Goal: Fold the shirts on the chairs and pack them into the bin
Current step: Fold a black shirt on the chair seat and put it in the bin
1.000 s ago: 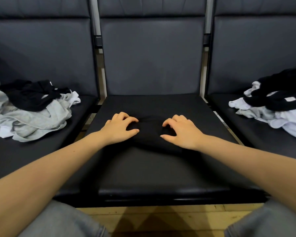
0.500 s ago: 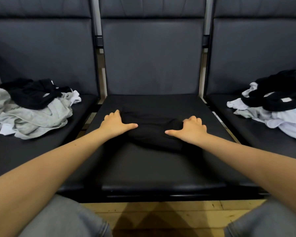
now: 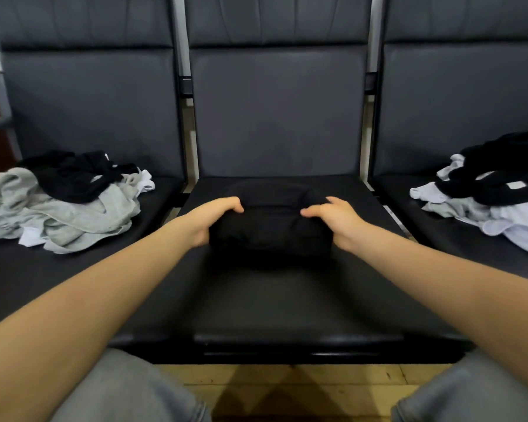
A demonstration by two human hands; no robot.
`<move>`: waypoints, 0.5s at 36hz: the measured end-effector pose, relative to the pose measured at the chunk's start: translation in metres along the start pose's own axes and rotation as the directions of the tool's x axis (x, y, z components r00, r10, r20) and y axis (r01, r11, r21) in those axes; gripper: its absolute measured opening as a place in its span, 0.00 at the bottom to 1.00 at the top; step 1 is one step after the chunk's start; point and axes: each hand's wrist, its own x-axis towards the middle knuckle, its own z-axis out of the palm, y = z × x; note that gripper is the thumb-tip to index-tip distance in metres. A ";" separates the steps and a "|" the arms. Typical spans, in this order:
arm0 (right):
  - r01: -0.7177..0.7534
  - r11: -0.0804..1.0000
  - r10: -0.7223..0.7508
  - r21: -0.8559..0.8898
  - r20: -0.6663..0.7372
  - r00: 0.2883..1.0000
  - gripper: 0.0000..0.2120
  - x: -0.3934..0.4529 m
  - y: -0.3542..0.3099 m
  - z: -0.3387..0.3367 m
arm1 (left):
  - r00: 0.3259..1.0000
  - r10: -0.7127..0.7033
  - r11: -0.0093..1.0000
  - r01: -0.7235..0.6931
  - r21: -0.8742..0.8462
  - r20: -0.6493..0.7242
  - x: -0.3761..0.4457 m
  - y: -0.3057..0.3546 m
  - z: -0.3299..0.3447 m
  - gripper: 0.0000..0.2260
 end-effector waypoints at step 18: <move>-0.137 0.959 0.075 0.248 0.244 0.967 0.20 -0.033 -0.048 0.074 | 0.983 0.162 0.791 -0.181 -0.584 -0.086 -0.103 0.010 -0.044 0.11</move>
